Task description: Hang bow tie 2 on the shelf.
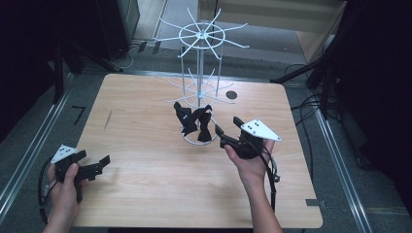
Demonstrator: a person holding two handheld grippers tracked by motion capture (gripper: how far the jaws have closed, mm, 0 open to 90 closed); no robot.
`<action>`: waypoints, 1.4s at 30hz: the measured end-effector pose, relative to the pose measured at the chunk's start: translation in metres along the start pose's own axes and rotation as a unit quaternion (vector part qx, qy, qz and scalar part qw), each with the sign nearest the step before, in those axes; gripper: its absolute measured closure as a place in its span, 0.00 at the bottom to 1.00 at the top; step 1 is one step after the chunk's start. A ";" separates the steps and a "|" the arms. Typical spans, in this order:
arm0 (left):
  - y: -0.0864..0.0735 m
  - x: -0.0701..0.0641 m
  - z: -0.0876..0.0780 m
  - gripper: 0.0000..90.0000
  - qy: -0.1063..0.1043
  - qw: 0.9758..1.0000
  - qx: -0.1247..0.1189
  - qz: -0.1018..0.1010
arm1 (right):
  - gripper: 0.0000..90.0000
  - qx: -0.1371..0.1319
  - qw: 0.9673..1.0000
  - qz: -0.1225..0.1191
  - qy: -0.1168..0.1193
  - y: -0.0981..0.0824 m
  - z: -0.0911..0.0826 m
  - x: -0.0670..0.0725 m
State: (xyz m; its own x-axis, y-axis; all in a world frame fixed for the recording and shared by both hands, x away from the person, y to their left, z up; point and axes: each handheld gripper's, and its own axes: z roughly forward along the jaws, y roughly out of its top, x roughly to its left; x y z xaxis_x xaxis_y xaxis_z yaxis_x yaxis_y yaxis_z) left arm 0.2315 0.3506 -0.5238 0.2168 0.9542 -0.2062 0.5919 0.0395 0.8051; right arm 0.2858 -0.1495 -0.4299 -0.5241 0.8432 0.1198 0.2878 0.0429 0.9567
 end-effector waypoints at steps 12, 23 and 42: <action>0.000 0.000 0.000 0.00 0.001 1.000 -0.001 0.000 | 0.14 0.023 1.000 0.005 -0.011 -0.022 -0.012 -0.012; 0.000 0.000 0.000 0.00 0.001 1.000 -0.002 0.001 | 0.13 0.034 0.999 0.020 -0.015 -0.041 -0.024 -0.026; 0.000 -0.001 0.000 0.00 0.002 1.000 -0.003 0.001 | 0.13 0.051 0.997 0.038 -0.040 -0.074 -0.045 -0.049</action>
State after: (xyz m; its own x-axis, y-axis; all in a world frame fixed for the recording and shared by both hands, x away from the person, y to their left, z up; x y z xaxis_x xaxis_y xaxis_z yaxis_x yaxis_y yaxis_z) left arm 0.2313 0.3496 -0.5239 0.2155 0.9552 -0.2029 0.5871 0.0393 0.8086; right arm 0.2540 -0.2183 -0.4949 -0.4329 0.8860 0.1661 0.4068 0.0276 0.9131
